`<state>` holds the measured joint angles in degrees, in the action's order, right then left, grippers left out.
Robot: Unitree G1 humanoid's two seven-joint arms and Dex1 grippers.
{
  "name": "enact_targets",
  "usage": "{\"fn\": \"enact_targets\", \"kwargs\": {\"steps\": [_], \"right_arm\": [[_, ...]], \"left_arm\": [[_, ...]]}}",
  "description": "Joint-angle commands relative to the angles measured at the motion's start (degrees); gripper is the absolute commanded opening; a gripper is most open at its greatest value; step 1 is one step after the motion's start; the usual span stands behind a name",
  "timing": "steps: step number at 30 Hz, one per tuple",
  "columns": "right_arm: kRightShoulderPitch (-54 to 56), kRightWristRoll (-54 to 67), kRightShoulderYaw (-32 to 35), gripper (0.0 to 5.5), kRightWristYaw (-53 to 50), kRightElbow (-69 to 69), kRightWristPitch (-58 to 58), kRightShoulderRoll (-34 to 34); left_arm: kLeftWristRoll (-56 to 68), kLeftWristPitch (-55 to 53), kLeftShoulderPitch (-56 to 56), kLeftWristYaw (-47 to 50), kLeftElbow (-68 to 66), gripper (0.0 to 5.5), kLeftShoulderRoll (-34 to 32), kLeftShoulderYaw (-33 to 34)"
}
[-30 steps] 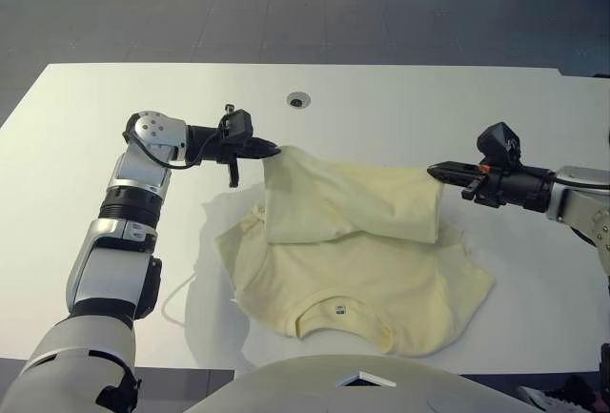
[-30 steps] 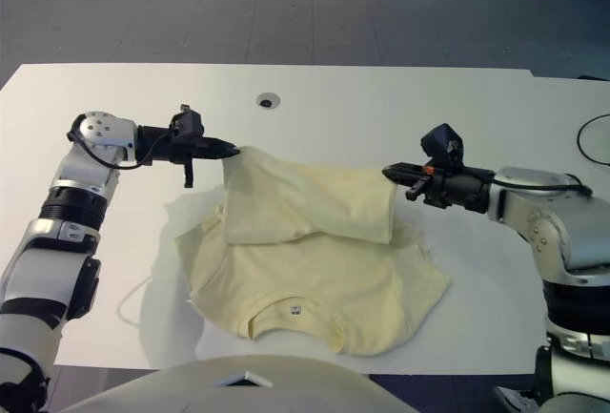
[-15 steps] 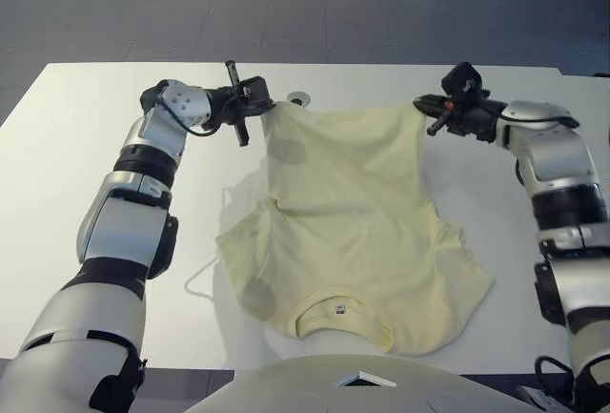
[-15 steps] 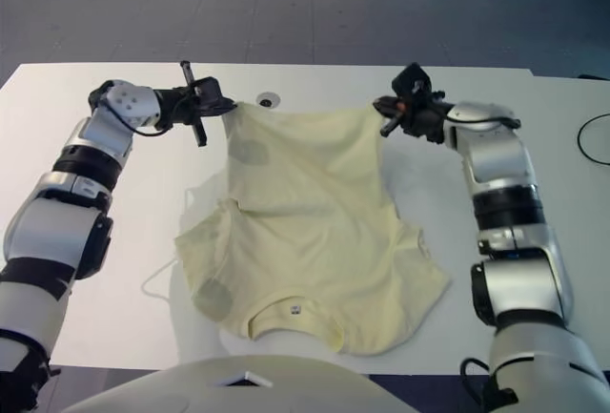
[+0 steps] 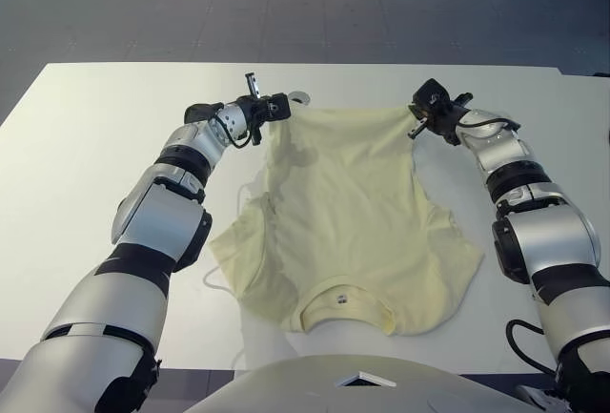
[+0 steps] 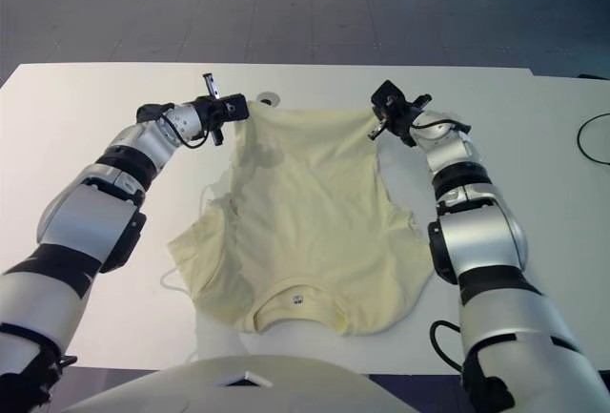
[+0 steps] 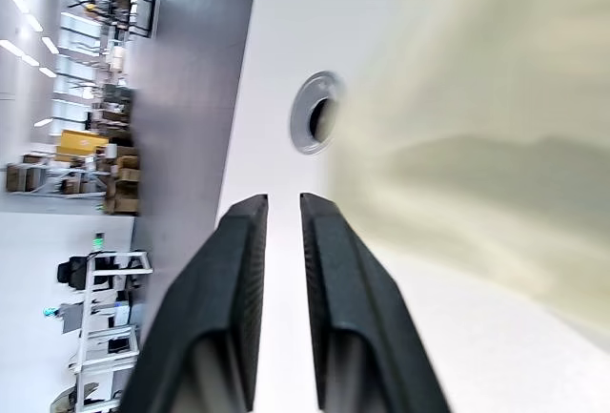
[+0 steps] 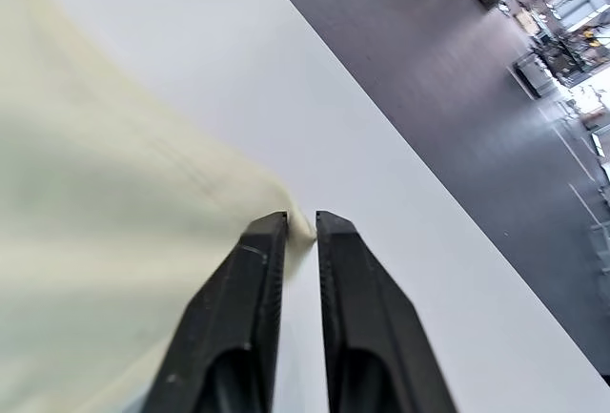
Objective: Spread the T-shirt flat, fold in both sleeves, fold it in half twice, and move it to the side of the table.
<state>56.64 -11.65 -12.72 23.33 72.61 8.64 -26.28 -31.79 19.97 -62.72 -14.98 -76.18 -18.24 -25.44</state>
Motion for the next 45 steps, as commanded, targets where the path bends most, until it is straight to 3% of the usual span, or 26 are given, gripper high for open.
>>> {"fn": "enact_targets", "kwargs": {"steps": [1, 9, 16, 19, 25, 31, 36, 45], "right_arm": [[1.9, 0.0, 2.3, 1.27, -3.1, 1.2, -0.8, -0.1], [2.7, 4.0, 9.6, 2.46, -6.8, 0.8, 1.7, -0.2], [-0.4, 9.2, 14.4, 3.59, 1.9, -3.8, 1.2, 0.5], [-8.0, 14.2, 16.9, 4.11, 7.8, -17.0, -3.0, -1.0], [-35.5, 24.9, 23.0, 5.13, 10.1, -66.4, -25.6, -4.8], [-54.3, 33.0, 29.3, 5.37, 6.3, -92.0, -35.2, -1.3], [-64.2, 36.9, 28.4, 5.37, 3.4, -101.9, -38.7, 2.2], [-75.0, 42.1, 31.6, 5.37, -1.2, -110.5, -46.4, 3.6]], "left_arm": [[0.4, 0.1, -0.7, 1.6, -0.6, 1.38, -0.5, 1.2], [1.1, -1.2, -1.7, 7.4, -0.6, 2.62, -2.4, 3.2], [12.5, 6.4, 5.0, -6.5, 6.3, 3.79, -2.5, 11.2], [18.5, 7.3, 12.6, -13.8, 16.8, 4.32, -5.7, 14.5], [28.2, -5.6, 36.3, -18.8, 52.5, 5.38, -13.3, 22.7], [37.8, -23.4, 60.0, -18.3, 80.8, 5.4, -13.8, 32.0], [46.5, -42.6, 77.0, -16.6, 99.6, 5.4, -12.4, 39.2], [56.4, -59.8, 92.0, -19.5, 115.3, 5.4, -15.6, 47.3]]}}
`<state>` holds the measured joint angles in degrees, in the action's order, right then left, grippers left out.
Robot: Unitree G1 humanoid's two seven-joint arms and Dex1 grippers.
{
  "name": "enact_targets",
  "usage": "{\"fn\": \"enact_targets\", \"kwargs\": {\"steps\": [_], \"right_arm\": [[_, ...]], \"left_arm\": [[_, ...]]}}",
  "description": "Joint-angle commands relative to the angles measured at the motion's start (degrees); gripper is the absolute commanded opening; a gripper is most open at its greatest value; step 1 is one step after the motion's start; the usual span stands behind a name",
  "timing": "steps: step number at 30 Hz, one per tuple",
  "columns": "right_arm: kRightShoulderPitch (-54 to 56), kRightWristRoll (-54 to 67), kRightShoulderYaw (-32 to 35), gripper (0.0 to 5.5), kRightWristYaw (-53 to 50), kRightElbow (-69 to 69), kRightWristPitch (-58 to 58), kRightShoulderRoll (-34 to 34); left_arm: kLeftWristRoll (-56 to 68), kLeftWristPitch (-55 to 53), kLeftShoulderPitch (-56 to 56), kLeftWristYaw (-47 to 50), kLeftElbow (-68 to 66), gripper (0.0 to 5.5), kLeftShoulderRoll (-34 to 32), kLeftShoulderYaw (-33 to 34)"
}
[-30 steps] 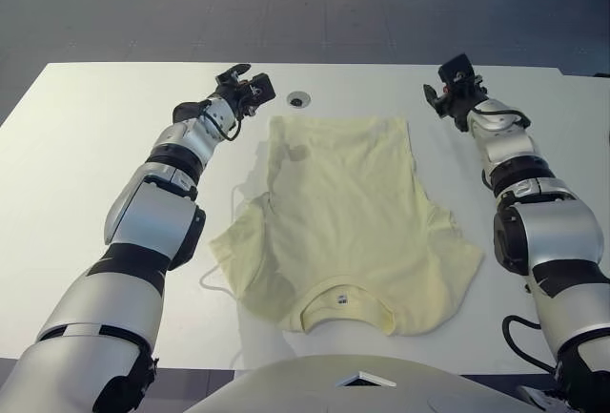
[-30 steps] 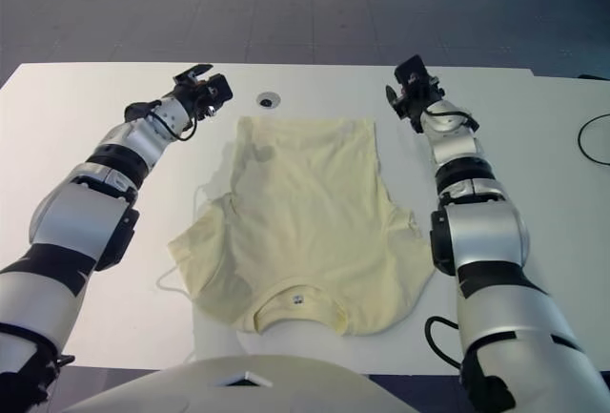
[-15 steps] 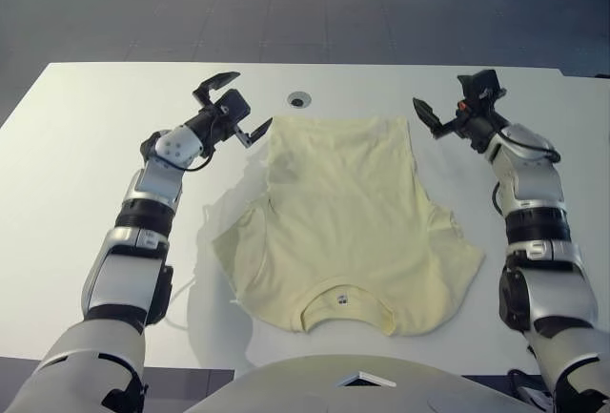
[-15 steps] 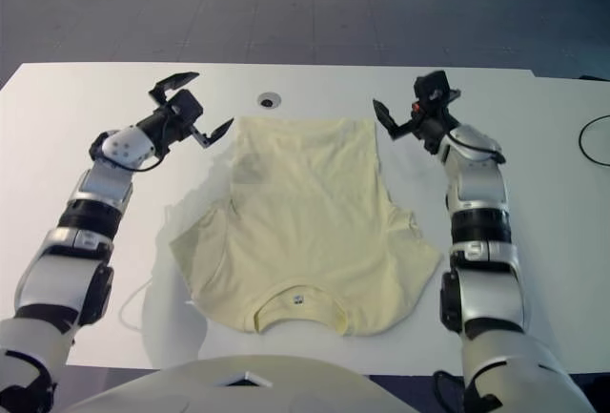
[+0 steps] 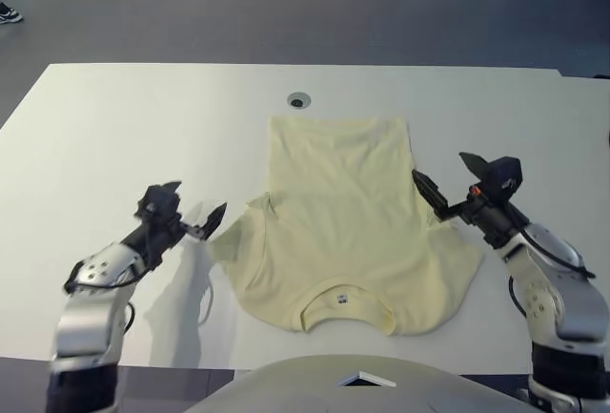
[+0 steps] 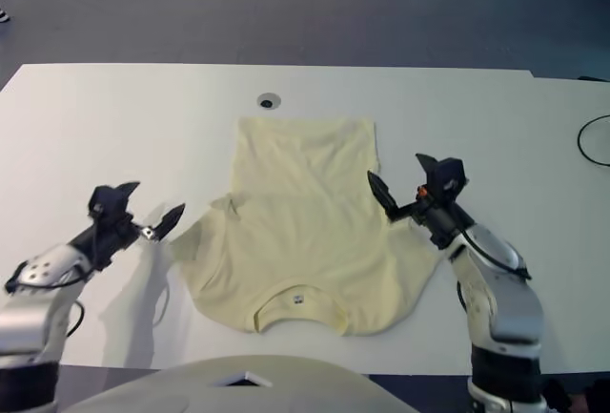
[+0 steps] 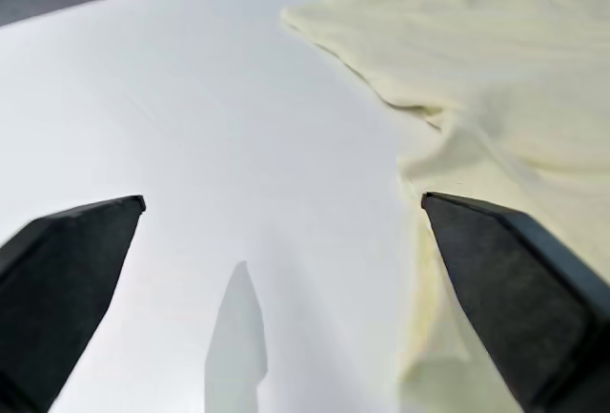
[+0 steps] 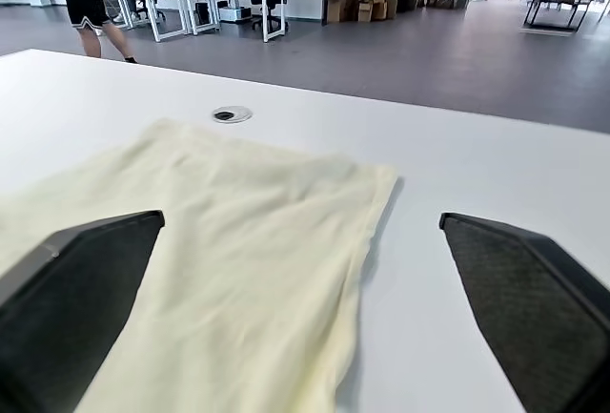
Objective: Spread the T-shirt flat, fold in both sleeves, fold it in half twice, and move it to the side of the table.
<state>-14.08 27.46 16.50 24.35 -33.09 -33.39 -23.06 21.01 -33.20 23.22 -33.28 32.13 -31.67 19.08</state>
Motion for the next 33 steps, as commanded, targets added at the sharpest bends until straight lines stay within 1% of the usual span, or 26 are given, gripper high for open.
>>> {"fn": "enact_targets", "kwargs": {"steps": [1, 3, 10, 17, 21, 26, 31, 32, 33], "right_arm": [[-5.0, 3.7, 2.6, 5.4, -2.7, -5.8, -5.4, 0.4], [-5.8, 4.7, 2.6, 5.4, -3.3, -7.0, -6.7, 0.3], [-7.5, 6.4, 2.5, 5.4, -4.5, -9.9, -8.3, -0.3], [-8.1, 6.8, 1.6, 5.4, -4.9, -11.0, -8.4, -0.8], [-8.9, 6.7, 1.6, 5.4, -5.0, -11.2, -8.4, -1.0], [-9.2, 6.6, 1.4, 5.4, -5.0, -11.4, -8.2, -1.2], [-10.3, 6.7, 2.1, 5.4, -5.3, -12.2, -8.6, -1.5], [-10.7, 6.9, 2.4, 5.4, -5.8, -12.6, -9.2, -1.5], [-11.2, 7.5, 3.0, 5.4, -6.5, -13.0, -10.3, -1.3]], "left_arm": [[4.3, -7.6, 7.5, -1.6, 7.9, 5.21, -2.5, 2.8], [4.7, -8.6, 8.7, -1.8, 8.4, 5.01, -2.8, 2.4], [3.6, -8.6, 8.0, -2.0, 6.0, 3.87, -3.1, -1.6], [3.3, -9.1, 4.1, -1.6, 2.0, 2.81, -4.0, -4.1], [4.2, -10.4, 1.7, -1.8, -0.6, 2.2, -4.2, -4.6], [5.3, -12.5, -1.4, -1.5, -4.0, 1.27, -3.7, -4.3], [6.8, -15.7, -2.5, -1.8, -5.1, 0.53, -4.0, -5.0], [7.1, -16.9, -2.6, -1.5, -5.2, 0.48, -4.1, -5.1], [7.0, -17.4, -2.7, -1.3, -5.3, 0.22, -4.3, -5.3]]}}
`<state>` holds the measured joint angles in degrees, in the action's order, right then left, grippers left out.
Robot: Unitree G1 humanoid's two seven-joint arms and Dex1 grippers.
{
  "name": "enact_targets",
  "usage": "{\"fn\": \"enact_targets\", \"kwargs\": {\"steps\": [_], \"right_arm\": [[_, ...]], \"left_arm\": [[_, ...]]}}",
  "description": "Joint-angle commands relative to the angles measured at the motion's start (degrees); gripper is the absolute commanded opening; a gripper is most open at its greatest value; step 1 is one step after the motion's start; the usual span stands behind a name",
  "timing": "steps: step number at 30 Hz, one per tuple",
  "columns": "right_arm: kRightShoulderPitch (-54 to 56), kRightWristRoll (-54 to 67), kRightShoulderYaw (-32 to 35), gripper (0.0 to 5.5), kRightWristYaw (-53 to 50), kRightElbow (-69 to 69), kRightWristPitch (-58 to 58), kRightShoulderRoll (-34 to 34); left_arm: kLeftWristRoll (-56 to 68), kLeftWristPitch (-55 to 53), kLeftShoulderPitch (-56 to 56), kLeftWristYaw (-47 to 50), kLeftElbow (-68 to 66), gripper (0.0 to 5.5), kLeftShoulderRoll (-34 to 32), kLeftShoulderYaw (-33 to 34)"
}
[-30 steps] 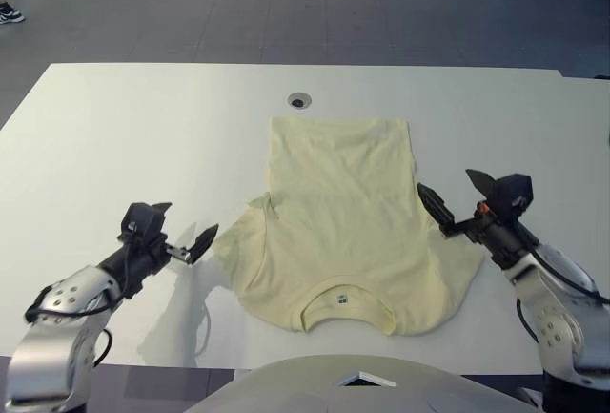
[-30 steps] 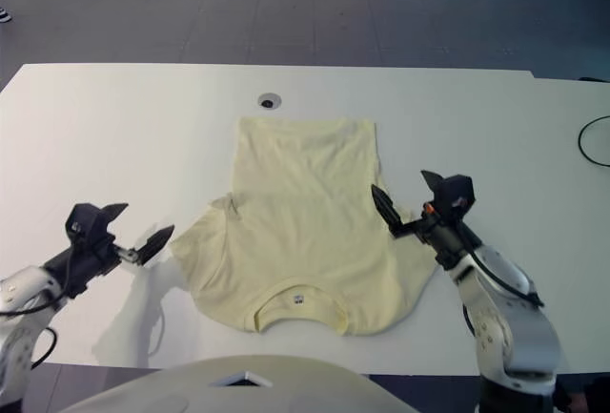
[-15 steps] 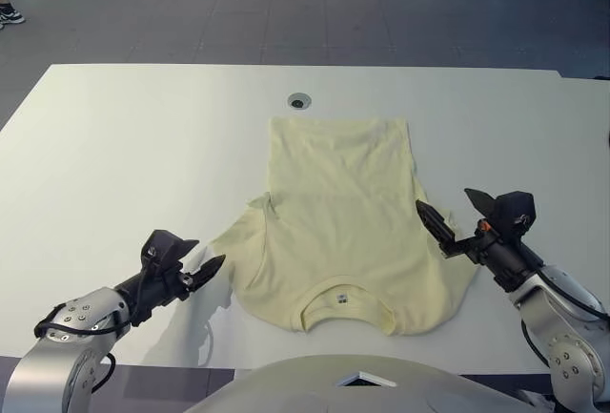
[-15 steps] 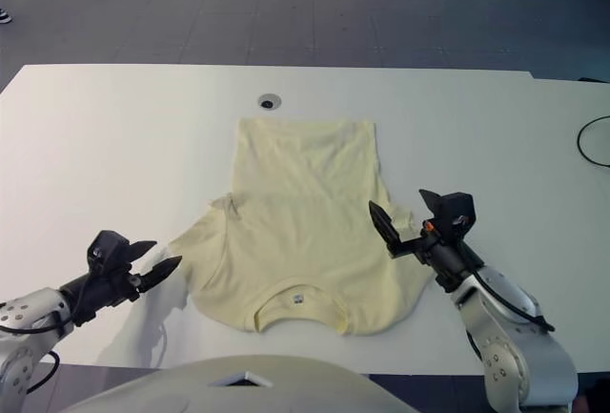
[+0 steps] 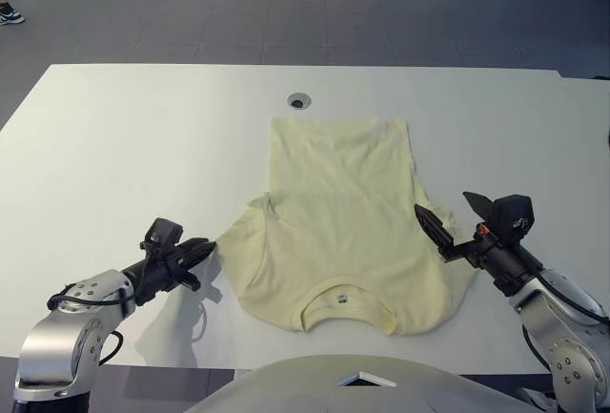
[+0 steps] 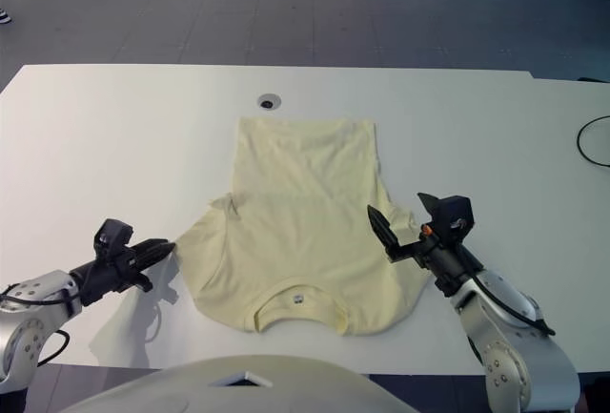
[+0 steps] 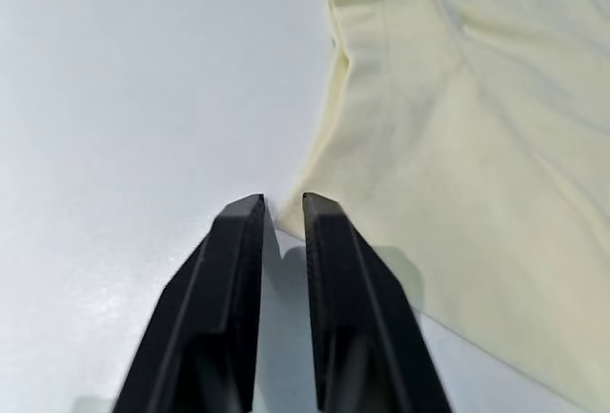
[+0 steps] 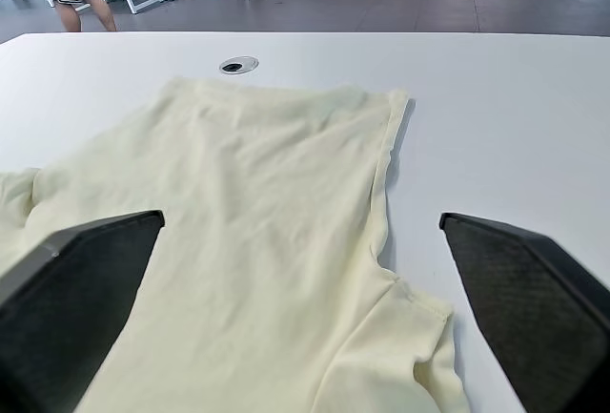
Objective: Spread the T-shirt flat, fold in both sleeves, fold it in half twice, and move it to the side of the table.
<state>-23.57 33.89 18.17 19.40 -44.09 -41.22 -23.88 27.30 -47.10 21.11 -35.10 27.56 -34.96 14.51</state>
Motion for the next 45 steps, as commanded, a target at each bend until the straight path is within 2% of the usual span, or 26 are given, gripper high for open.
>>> {"fn": "enact_targets", "kwargs": {"steps": [1, 6, 15, 22, 33, 38, 45], "right_arm": [[-2.0, 1.5, 1.9, 5.4, -2.4, -2.3, -3.5, -0.3], [-3.0, 4.7, 6.0, 5.4, -8.8, -1.6, -12.4, 1.0], [-0.9, 6.9, 9.9, 5.4, -12.9, -0.9, -26.0, -1.7], [2.6, 7.5, 12.8, 4.29, -11.9, 2.3, -32.9, -4.2], [9.9, 9.4, 16.1, 2.48, -9.8, 7.5, -43.7, -3.2], [13.1, 8.8, 16.6, 1.84, -8.3, 9.6, -49.6, -3.7], [15.4, 7.6, 17.4, 0.72, -7.5, 9.7, -51.1, -3.5]], "left_arm": [[1.0, -4.2, -0.8, 0.6, -0.9, 0.08, -0.9, -0.7], [3.2, -6.7, -1.1, 0.8, -0.4, 0.02, -0.3, 0.2], [5.0, -7.6, 0.7, 2.0, 1.6, 0.02, -0.3, 1.7], [6.9, -7.9, 1.7, 3.3, 4.9, 0.0, 0.6, 2.7], [10.7, -8.5, 1.5, 5.0, 10.1, 0.0, 0.9, 3.8], [12.2, -8.8, 1.1, 5.6, 11.4, 0.0, 0.3, 4.7], [14.9, -10.0, -0.2, 6.7, 13.8, 0.0, 0.2, 4.6]]}}
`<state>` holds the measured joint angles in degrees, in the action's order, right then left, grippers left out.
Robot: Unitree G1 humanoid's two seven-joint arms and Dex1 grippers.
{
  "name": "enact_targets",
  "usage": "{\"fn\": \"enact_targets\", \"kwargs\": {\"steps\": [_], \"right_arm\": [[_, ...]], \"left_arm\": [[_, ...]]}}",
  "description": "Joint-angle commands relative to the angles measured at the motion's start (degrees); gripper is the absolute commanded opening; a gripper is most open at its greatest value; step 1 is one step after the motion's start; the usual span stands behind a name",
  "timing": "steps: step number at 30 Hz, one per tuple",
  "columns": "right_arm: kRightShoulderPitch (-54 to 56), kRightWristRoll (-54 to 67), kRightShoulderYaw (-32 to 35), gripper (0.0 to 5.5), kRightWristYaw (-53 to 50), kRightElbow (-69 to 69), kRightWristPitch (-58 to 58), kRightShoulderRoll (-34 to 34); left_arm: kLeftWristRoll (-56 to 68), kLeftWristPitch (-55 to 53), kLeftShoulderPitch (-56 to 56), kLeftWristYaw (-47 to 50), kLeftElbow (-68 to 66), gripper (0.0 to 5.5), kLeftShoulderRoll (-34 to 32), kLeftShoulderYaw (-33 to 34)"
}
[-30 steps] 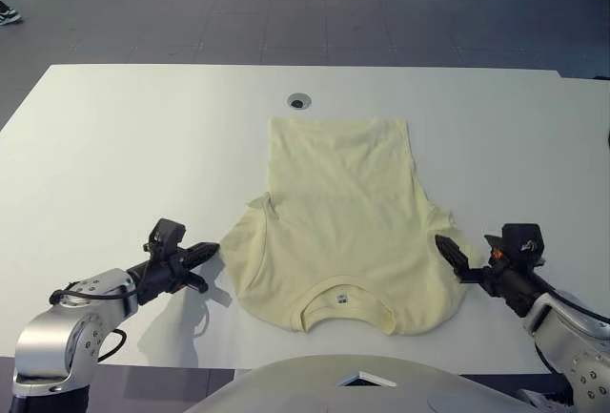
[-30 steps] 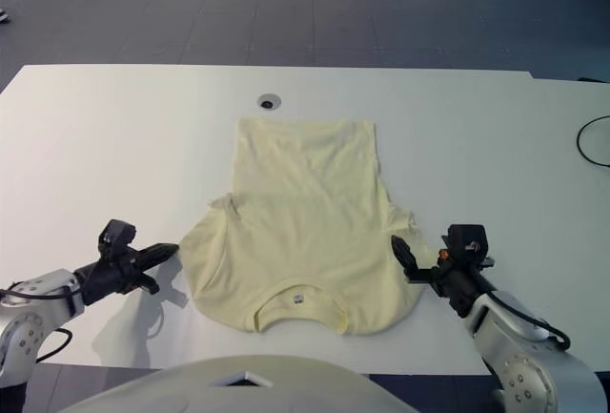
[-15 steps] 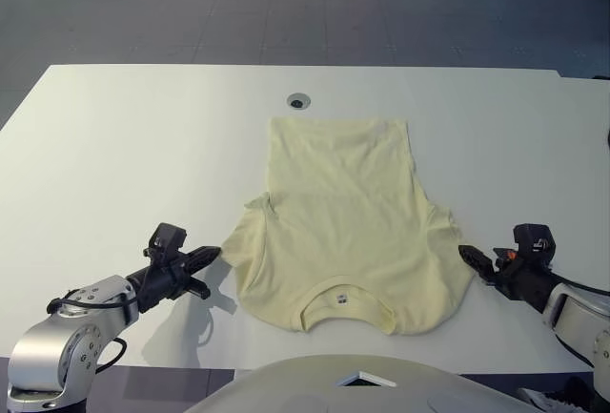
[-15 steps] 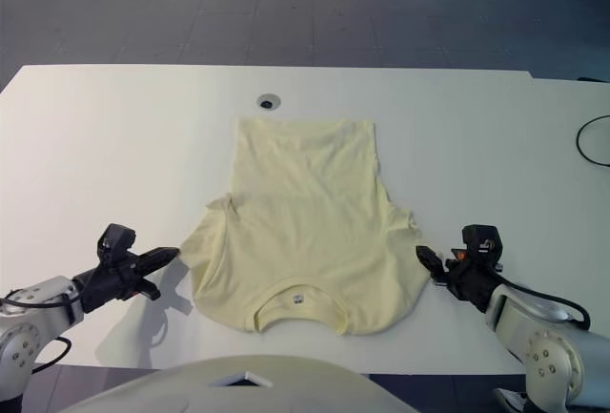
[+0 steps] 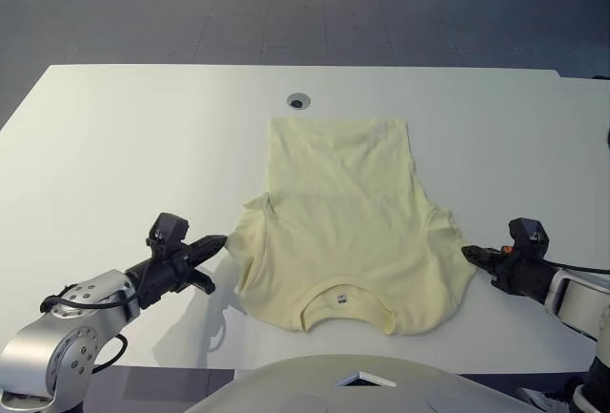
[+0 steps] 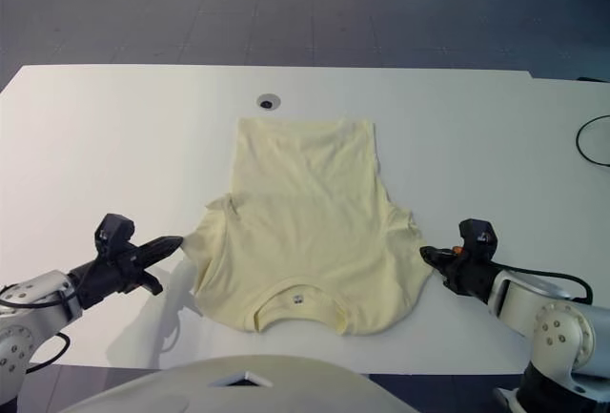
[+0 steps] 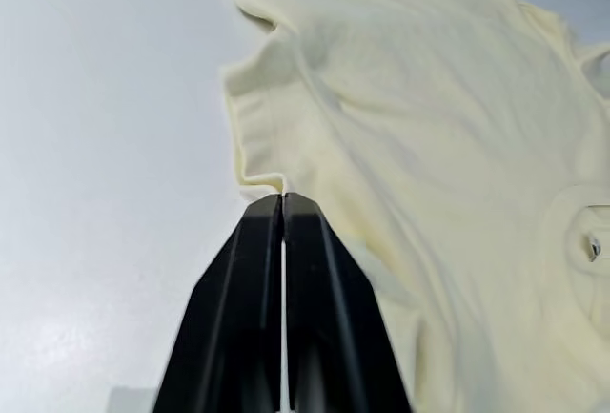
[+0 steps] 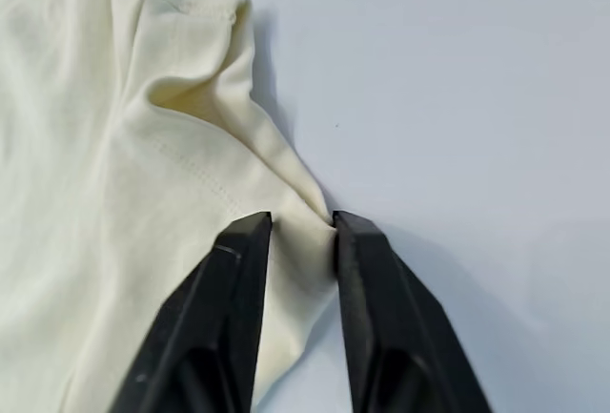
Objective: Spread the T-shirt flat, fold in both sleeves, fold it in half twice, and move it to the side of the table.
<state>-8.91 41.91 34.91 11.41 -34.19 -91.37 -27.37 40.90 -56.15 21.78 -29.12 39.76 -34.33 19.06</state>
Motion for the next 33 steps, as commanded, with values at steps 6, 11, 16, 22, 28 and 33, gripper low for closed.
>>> {"fn": "enact_targets", "kwargs": {"steps": [6, 11, 16, 22, 28, 33], "right_arm": [[3.0, 2.0, 1.8, 0.02, 1.3, -4.3, -1.0, 0.6], [4.6, 4.3, 2.0, 0.02, 1.0, -7.3, -1.1, 1.1], [5.0, 6.2, 2.0, 0.02, 0.3, -8.5, -1.1, 1.3], [4.7, 9.1, -0.5, 0.02, -0.5, -10.3, -1.1, 2.1], [5.5, 10.9, -4.2, 0.02, -1.8, -11.7, -1.1, 3.4], [6.8, 11.1, -7.7, 0.02, -2.9, -12.3, -1.1, 4.7]], "left_arm": [[1.5, -0.8, -2.5, 1.1, 3.4, 0.0, -1.2, -3.2], [1.0, -0.7, -5.4, 1.5, 3.4, 0.0, -1.5, -7.3], [0.4, -0.7, -6.9, 1.8, 3.3, 0.0, -1.1, -12.2], [-0.4, -1.1, -9.0, 2.2, 3.3, 0.0, -0.9, -18.5], [-0.8, -0.8, -11.0, 2.9, 2.8, 0.0, 0.3, -22.7], [-0.4, -0.9, -13.1, 3.5, 2.5, 0.0, 1.4, -24.3]]}}
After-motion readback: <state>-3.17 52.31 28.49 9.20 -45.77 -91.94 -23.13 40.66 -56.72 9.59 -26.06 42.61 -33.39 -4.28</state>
